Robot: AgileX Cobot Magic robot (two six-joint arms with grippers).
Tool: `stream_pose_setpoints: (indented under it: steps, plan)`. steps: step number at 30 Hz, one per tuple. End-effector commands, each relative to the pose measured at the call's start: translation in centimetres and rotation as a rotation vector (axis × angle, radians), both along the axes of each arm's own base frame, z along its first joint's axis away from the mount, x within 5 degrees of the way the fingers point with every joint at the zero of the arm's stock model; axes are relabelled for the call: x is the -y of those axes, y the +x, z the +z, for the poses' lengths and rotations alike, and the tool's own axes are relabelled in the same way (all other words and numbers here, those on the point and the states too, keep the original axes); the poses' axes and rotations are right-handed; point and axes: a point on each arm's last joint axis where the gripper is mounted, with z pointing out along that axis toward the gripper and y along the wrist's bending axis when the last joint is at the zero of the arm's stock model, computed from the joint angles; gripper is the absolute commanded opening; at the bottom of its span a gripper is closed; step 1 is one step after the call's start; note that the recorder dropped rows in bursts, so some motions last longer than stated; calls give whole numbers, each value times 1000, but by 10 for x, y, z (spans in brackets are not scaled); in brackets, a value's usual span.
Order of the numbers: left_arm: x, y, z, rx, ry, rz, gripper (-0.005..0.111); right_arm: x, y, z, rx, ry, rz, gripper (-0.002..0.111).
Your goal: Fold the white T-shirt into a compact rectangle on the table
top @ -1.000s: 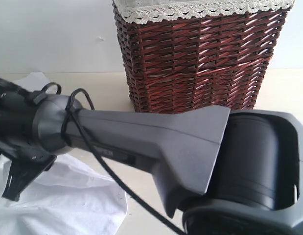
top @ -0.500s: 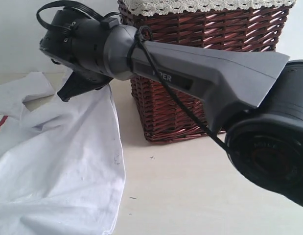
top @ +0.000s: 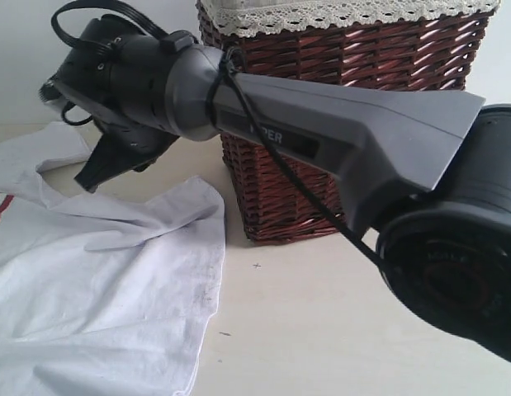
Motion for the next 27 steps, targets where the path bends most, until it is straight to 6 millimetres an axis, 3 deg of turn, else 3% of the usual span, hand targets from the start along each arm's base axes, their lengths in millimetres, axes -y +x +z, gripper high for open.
stream_pose_setpoints:
  steps: [1, 2, 6, 13, 27]
  plan:
    - [0, 0, 1, 14, -6, -4, 0, -21, -6, -10, -42, 91, 154, 7]
    - [0, 0, 1, 14, -6, -4, 0, -20, -1, -16, -38, 97, 148, 0]
    - [0, 0, 1, 14, -6, -4, 0, -7, 17, -49, -100, 140, 31, 0]
    - [0, 0, 1, 14, -4, -4, 0, 6, 17, -88, -252, 38, -30, 0]
    - [0, 0, 1, 14, -4, -4, 0, 19, 25, -118, -215, -113, -81, 0]
